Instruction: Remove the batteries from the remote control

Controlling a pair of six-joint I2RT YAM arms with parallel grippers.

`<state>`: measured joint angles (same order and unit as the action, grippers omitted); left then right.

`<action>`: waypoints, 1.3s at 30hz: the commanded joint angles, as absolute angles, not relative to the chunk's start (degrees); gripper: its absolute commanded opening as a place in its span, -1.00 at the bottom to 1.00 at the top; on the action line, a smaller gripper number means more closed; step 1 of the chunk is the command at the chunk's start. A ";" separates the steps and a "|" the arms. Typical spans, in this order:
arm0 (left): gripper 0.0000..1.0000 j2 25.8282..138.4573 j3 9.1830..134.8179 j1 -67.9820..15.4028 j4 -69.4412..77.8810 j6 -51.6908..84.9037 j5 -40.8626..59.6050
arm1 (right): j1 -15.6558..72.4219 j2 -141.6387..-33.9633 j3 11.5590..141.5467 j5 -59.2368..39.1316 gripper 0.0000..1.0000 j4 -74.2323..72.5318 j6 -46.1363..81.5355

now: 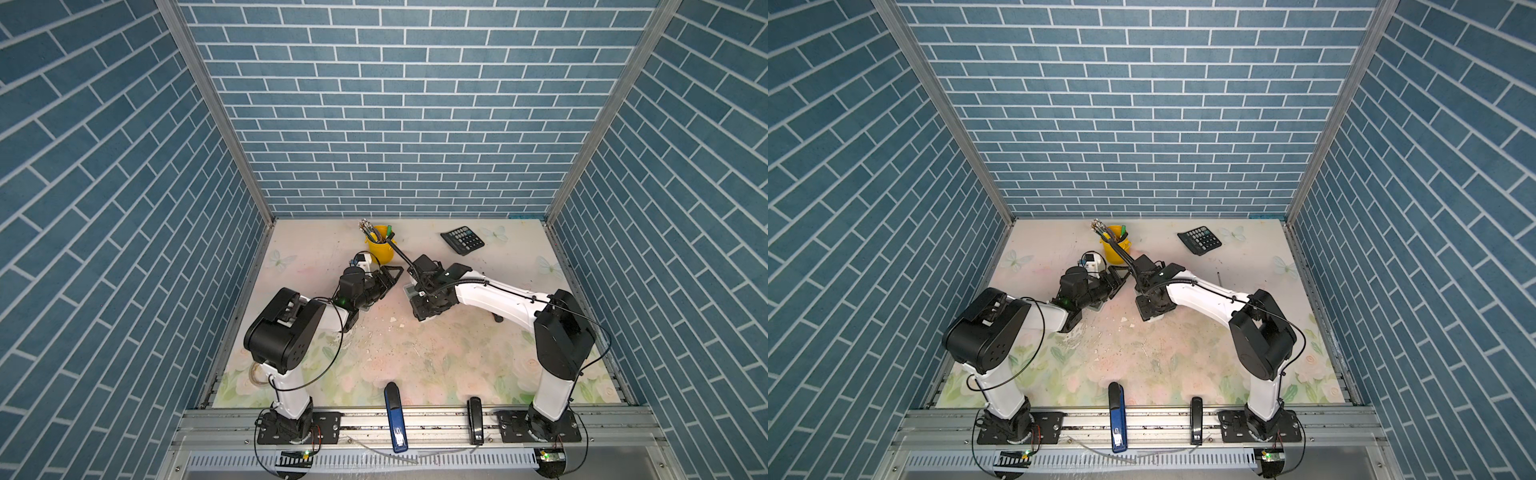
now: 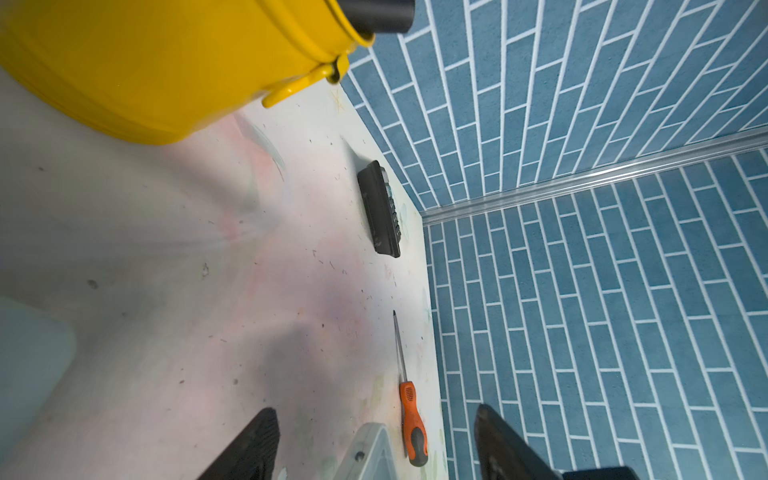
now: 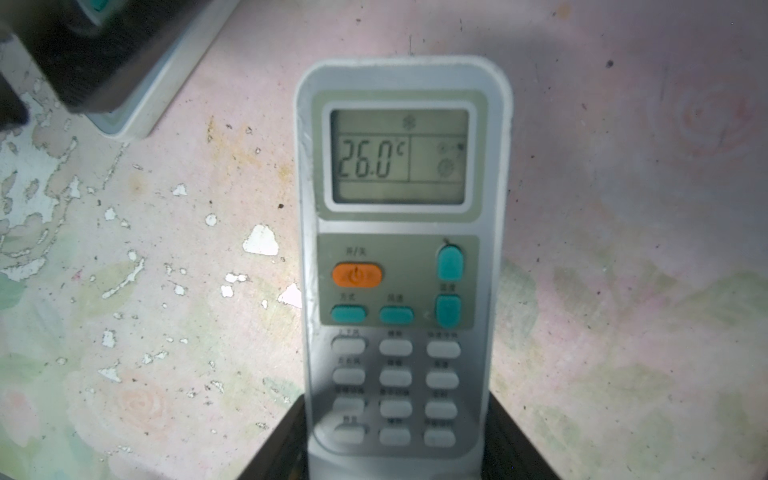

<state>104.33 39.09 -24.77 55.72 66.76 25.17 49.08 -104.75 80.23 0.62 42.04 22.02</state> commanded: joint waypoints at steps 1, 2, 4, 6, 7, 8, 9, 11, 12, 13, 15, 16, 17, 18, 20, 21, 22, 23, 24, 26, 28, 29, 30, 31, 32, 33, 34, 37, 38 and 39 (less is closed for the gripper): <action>0.49 105.46 39.74 -25.94 60.69 69.04 25.75 | 48.63 -102.30 83.86 0.72 -0.44 43.28 20.41; 0.48 105.48 39.73 -26.13 60.62 69.08 25.54 | 48.59 -102.39 84.20 0.85 -0.45 43.32 20.31; 0.47 105.25 39.61 -26.46 60.09 68.91 25.23 | 48.43 -102.57 84.60 0.96 -0.45 43.37 20.16; 0.46 105.00 39.38 -26.56 59.27 68.60 25.04 | 48.31 -102.57 84.84 1.31 -0.46 43.38 20.13; 0.44 104.86 39.37 -26.71 59.02 68.57 25.02 | 48.14 -102.57 84.99 1.43 -0.46 43.33 20.04; 0.42 104.81 39.37 -26.86 58.85 68.55 25.14 | 48.11 -102.57 85.06 1.57 -0.46 43.33 19.96; 0.41 104.77 39.42 -26.95 58.80 68.55 25.13 | 48.12 -102.65 85.26 1.55 -0.46 43.33 19.87; 0.36 104.77 39.62 -27.42 58.53 68.46 25.25 | 47.95 -102.83 85.75 1.76 -0.47 43.33 19.69; 0.35 104.68 39.66 -27.70 58.41 68.47 25.22 | 47.82 -102.91 85.93 1.86 -0.47 43.33 19.60; 0.33 104.68 39.68 -27.87 58.36 68.47 25.17 | 47.73 -102.93 86.13 1.99 -0.47 43.29 19.51; 0.30 104.68 39.74 -28.26 58.45 68.47 25.21 | 47.57 -103.01 86.41 2.11 -0.47 42.93 19.46; 0.28 104.68 39.75 -28.39 58.44 68.47 25.23 | 47.47 -103.10 86.69 1.96 -0.47 42.81 19.38; 0.26 104.68 39.74 -28.62 58.37 68.53 25.35 | 47.37 -103.18 86.82 2.02 -0.48 42.65 19.26; 0.25 104.61 39.77 -28.69 58.44 68.55 25.48 | 47.29 -103.31 87.08 2.08 -0.48 42.56 19.25; 0.23 104.35 39.73 -28.91 58.45 68.64 25.43 | 47.07 -103.74 87.66 2.00 -0.48 42.45 19.08; 0.22 104.10 39.73 -29.00 58.48 68.64 25.39 | 46.95 -103.87 87.82 2.02 -0.48 42.30 19.01; 0.19 103.97 39.73 -29.05 58.51 68.64 25.25 | 46.85 -104.09 88.03 1.99 -0.48 42.12 19.00; 0.16 103.77 39.73 -29.11 58.61 68.72 25.17 | 46.72 -104.23 88.15 1.89 -0.48 41.89 18.90; 0.14 103.67 39.73 -29.09 58.73 68.81 25.23 | 46.67 -104.40 88.36 1.80 -0.48 41.69 18.90; 0.09 103.40 39.74 -29.10 59.04 68.99 25.22 | 46.63 -104.79 88.73 1.62 -0.49 41.23 18.90; 0.05 103.36 39.73 -29.10 59.15 69.08 25.36 | 46.58 -105.15 89.11 1.16 -0.49 40.79 18.79; 0.03 103.36 39.80 -29.09 59.19 69.08 25.32 | 46.54 -105.33 89.36 1.06 -0.49 40.78 18.65; 0.03 103.44 39.79 -29.09 59.23 69.21 25.46 | 46.58 -105.55 89.62 0.87 -0.49 40.78 18.55; 0.02 103.50 40.83 -29.14 59.34 69.26 25.43 | 46.58 -105.77 89.89 0.66 -0.49 40.82 18.39; 0.02 103.62 41.35 -29.12 59.33 69.34 25.46 | 46.58 -105.95 90.04 0.36 -0.49 40.87 18.33; 0.02 103.71 41.63 -29.10 59.42 69.35 25.41 | 46.63 -106.08 90.25 0.12 -0.49 40.95 18.15; 0.02 103.71 41.91 -29.14 59.39 69.39 25.31 | 46.58 -106.28 90.46 0.00 -0.50 41.09 18.07; 0.02 103.86 42.93 -29.12 58.95 69.35 25.15 | 46.63 -106.53 90.61 -0.43 -0.50 41.63 17.76; 0.02 103.86 43.21 -29.11 58.82 69.35 25.16 | 46.63 -106.60 90.62 -0.60 -0.50 41.74 17.67; 0.02 104.04 43.61 -29.09 58.52 69.26 25.16 | 46.58 -106.66 90.59 -0.78 -0.51 41.83 17.55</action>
<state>104.57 42.09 -28.80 57.93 69.67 25.15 46.78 -105.67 88.36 0.10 41.10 19.53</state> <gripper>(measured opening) 0.509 0.577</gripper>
